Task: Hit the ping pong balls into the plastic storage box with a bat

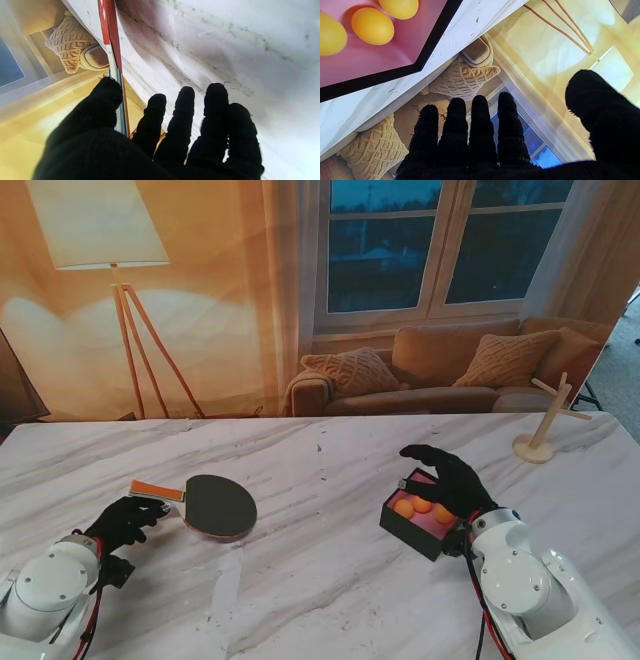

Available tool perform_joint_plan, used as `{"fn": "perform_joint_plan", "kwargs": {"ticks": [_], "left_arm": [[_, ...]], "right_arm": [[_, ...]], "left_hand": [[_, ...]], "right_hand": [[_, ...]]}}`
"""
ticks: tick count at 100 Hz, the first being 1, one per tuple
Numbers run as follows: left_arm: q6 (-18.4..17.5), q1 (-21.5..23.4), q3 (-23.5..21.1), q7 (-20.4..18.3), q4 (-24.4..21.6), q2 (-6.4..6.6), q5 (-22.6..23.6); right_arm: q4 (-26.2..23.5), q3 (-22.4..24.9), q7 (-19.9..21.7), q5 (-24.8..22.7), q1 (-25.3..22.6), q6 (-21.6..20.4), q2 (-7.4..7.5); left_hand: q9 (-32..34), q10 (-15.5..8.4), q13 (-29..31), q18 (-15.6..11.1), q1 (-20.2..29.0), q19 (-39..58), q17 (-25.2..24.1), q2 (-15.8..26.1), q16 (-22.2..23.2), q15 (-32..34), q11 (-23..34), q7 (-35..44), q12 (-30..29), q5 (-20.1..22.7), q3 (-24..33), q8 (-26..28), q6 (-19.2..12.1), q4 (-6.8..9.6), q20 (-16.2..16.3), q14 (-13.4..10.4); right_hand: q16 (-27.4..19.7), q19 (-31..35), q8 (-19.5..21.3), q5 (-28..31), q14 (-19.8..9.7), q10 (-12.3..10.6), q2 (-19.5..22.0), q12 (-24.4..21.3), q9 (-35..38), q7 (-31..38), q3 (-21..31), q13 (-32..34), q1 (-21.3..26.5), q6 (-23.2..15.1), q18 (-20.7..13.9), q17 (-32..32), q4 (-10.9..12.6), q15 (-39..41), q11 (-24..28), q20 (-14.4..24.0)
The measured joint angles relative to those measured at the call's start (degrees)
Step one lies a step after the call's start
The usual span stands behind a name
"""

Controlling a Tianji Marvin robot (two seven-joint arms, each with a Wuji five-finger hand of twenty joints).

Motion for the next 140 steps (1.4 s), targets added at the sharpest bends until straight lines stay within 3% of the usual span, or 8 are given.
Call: {"fn": "perform_joint_plan", "kwargs": {"ticks": [41, 52, 74, 84, 93, 98, 117, 140], "left_arm": [[3.96, 1.72, -0.31, -2.43, -2.44, 0.53, 3.8], [3.97, 1.89, -0.56, -2.8, -2.5, 0.69, 3.97], [2.25, 2.43, -0.81, -2.38, -3.83, 0.7, 3.74], [0.87, 2.45, -0.72, -2.35, -4.9, 0.72, 3.67], [0.11, 2.18, -0.17, -2.19, -5.92, 0.78, 2.92], [-0.38, 1.81, 0.39, -1.99, -6.3, 0.81, 2.11], [-2.52, -0.47, 3.46, -1.07, -7.12, 0.81, -0.17], [-5.21, -3.8, 7.87, 0.48, -7.2, 0.59, -3.01]], "right_arm": [[0.1, 0.03, -0.01, 0.11, 0.02, 0.0, -0.01], [0.13, 0.04, -0.03, 0.11, 0.03, -0.01, -0.01], [0.25, 0.04, -0.01, 0.19, 0.08, -0.23, -0.01], [0.35, 0.04, -0.01, 0.34, 0.12, -0.44, -0.01], [0.49, 0.04, -0.01, 0.48, 0.17, -0.77, -0.01], [0.57, 0.01, -0.03, 0.55, 0.21, -0.9, -0.01], [0.71, -0.03, -0.11, 1.0, 0.29, -1.19, -0.03], [0.8, -0.07, -0.12, 1.48, 0.31, -1.79, -0.04]], "left_hand": [[4.14, 1.39, 3.13, 0.74, 0.3, 1.98, 5.11, 2.99, 0.56, 5.48, 4.15, 7.4, 0.6, 4.52, -0.95, 3.55, 1.23, 0.0, 1.57, 0.01], [7.06, 1.47, 3.8, 1.14, 0.3, 2.62, 6.51, 3.01, 0.67, 7.53, 5.86, 11.4, 1.33, 4.66, -1.61, 5.58, 1.24, 0.0, 3.0, 0.03], [6.44, 1.48, 3.82, 1.28, 1.18, 2.97, 6.74, 2.01, 0.69, 8.3, 6.45, 15.75, 2.05, 4.6, -1.35, 9.61, 1.24, 0.01, 4.33, 0.15], [6.32, 1.48, 3.54, 1.22, 1.21, 2.97, 6.49, 1.51, -0.61, 3.93, 4.75, 17.17, 2.05, 4.62, 1.22, 10.36, 1.24, 0.01, 4.34, 0.15], [3.99, 1.4, -0.37, -0.23, 1.21, 2.03, 4.67, 0.62, -3.76, -2.98, 1.71, 17.0, 0.83, 4.51, 3.23, 10.28, 1.24, 0.01, 4.3, 0.23], [3.53, 1.34, -2.52, -0.74, 1.21, 0.4, 2.13, 0.65, -5.95, -6.14, 0.17, 15.31, -0.71, 4.45, 3.31, 9.22, 1.24, 0.01, 2.9, 0.23], [-4.21, -0.39, -7.55, -3.61, 0.91, -8.56, -4.95, 2.11, -11.69, -17.22, -7.94, 4.61, -7.62, 1.97, 2.43, 1.79, 1.24, 0.01, -8.27, -1.18], [-9.85, -3.88, -13.11, -8.26, 0.91, -25.72, -8.31, 2.16, -18.8, -29.52, -13.03, -3.42, -13.86, -4.38, -0.28, -1.86, 1.16, 0.01, -14.5, -5.5]], "right_hand": [[0.0, 0.03, 0.0, 0.01, 0.0, 0.0, 1.0, 0.0, 0.0, 0.04, 0.0, 0.0, 0.0, 0.0, 0.0, 0.0, 0.0, 0.04, 0.25, 0.01], [0.0, 0.04, 0.0, 0.01, 0.0, 0.0, 1.0, 0.0, 0.0, 0.04, 0.0, 0.0, 0.0, 0.0, 0.0, 0.0, 0.0, 0.05, 0.26, 0.01], [0.0, 0.15, 0.0, 0.01, 0.0, 0.0, 1.01, 0.0, 0.0, 0.04, 0.0, 0.0, 0.0, 0.01, 0.0, 0.0, 0.0, 0.05, 0.26, 0.01], [0.0, 0.32, 0.0, 0.01, 0.0, 0.0, 1.01, 0.0, 0.0, 0.04, 0.0, 0.0, 0.0, 0.01, 0.0, 0.0, 0.0, 0.06, 0.26, 0.01], [0.0, 0.63, 0.0, 0.01, 0.0, 0.0, 1.01, 0.0, 0.0, 0.04, 0.0, 0.0, 0.0, 0.01, 0.0, 0.0, 0.0, 0.09, 0.26, 0.01], [0.0, 0.64, 0.0, 0.01, 0.0, 0.0, 1.0, 0.0, 0.0, 0.04, 0.0, 0.0, 0.0, 0.01, 0.0, 0.0, 0.0, 0.36, 0.27, 0.01], [0.0, 0.66, 0.0, 0.02, 0.0, 0.0, 1.01, 0.0, 0.0, 0.04, 0.0, 0.0, 0.0, 0.01, 0.0, 0.01, 0.0, 0.57, 0.28, 0.01], [0.0, 0.68, 0.0, 0.02, 0.01, 0.0, 1.0, 0.0, 0.0, 0.04, 0.0, 0.0, 0.0, 0.01, 0.06, 0.01, 0.0, 0.57, 0.29, 0.01]]}}
